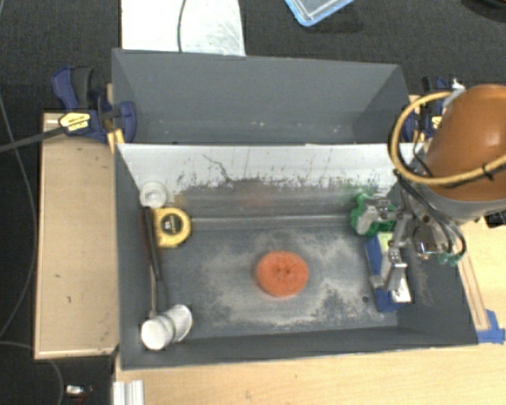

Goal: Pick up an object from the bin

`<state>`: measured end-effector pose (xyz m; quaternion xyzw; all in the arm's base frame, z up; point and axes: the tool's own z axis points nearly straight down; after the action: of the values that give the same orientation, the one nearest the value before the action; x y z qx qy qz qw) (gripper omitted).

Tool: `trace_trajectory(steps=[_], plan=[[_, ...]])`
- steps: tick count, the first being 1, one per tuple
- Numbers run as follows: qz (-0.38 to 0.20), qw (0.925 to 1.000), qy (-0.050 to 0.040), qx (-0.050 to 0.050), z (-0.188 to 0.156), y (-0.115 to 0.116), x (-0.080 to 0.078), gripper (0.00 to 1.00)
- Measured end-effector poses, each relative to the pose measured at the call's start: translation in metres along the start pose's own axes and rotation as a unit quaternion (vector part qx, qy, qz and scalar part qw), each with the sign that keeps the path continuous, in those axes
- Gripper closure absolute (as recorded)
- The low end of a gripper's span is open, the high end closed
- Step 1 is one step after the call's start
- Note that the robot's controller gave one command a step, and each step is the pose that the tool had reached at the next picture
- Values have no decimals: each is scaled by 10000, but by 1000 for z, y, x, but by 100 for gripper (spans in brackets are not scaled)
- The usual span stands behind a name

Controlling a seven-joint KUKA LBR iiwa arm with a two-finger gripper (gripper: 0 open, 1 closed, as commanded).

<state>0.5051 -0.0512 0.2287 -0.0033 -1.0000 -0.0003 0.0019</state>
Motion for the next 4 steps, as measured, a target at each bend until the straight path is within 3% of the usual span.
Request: trace_trajectory(steps=[1,2,3,4], plan=[[-10,10000,-36,4,-3,0,-2,0],[-357,9994,-43,7,19,30,-7,0],[-352,9994,-47,8,28,71,-9,0],[-822,9966,-68,12,76,111,-7,0]])
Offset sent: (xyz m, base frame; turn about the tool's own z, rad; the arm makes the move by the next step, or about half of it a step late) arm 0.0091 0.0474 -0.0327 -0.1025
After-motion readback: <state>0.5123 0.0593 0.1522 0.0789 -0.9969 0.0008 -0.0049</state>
